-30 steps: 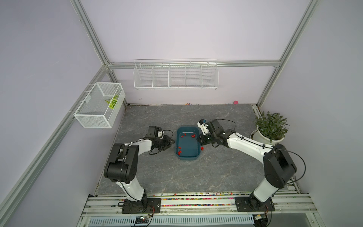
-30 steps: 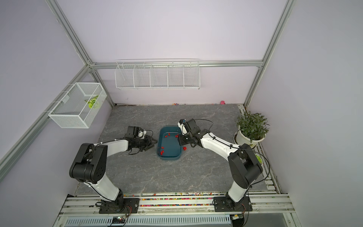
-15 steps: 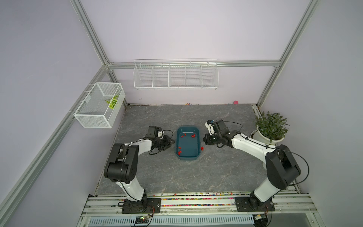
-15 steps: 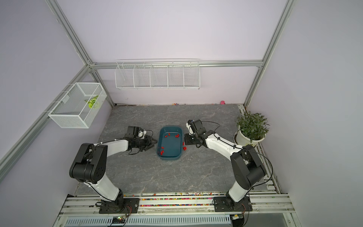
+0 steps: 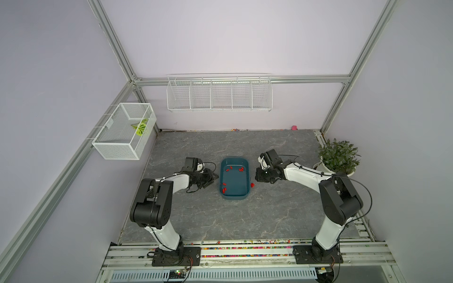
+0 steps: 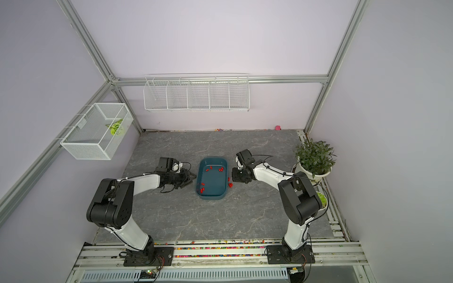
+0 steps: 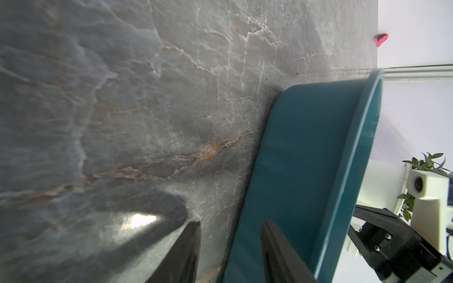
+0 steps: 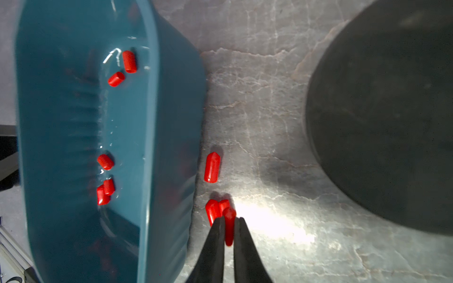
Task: Take the screw protection sleeves out of the storage box
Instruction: Place the screw protection sleeve at the center of the board.
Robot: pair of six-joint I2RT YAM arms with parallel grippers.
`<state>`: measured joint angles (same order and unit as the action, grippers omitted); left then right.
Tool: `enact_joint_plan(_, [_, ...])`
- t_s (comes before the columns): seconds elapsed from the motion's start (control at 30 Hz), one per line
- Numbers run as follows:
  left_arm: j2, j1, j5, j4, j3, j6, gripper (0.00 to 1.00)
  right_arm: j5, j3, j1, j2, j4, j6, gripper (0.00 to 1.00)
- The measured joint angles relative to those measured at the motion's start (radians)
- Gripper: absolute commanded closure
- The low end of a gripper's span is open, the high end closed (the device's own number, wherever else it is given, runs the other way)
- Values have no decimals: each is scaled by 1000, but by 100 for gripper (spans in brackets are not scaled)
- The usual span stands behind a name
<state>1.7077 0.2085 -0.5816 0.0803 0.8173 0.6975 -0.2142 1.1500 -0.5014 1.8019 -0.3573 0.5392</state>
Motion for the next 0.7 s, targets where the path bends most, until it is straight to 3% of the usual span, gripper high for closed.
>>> enact_joint_plan(0.7, [0, 0, 0, 0, 0, 0, 53, -26, 63, 2, 98, -69, 22, 84])
